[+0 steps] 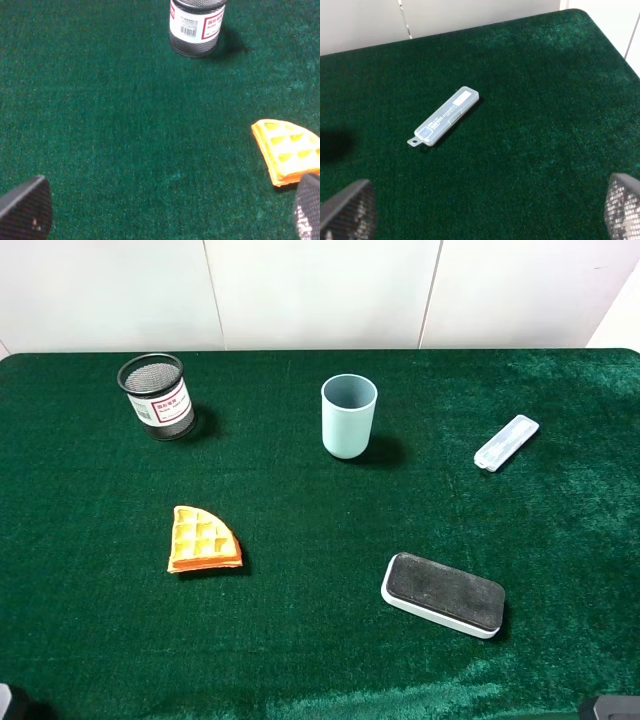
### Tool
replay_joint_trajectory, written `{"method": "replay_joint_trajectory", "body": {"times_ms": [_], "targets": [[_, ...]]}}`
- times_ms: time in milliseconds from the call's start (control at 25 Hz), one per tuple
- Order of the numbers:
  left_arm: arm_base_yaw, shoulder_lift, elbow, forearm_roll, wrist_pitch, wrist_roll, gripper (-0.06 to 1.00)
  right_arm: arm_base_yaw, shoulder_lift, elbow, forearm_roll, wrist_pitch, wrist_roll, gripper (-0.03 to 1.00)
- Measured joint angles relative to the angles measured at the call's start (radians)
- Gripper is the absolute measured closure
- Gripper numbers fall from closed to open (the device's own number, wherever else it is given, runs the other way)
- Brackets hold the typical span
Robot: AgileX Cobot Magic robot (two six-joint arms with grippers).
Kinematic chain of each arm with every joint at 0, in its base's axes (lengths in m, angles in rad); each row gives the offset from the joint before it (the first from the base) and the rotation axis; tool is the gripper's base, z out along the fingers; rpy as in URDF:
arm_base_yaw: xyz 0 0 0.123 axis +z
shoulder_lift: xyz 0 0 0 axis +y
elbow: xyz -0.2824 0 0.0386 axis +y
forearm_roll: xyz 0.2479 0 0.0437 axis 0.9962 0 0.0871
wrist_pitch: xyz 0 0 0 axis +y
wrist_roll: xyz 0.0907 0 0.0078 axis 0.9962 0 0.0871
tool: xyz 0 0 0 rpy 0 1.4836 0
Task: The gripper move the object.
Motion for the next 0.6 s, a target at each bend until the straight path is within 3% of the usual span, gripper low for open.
{"method": "replay_joint_trajectory", "body": {"times_ms": [600], "targets": [[0.000,0.000,0.000,0.000,0.000,0.000,-0.04,0.000,0.000,0.000,0.000,0.000,0.000,0.27]]}}
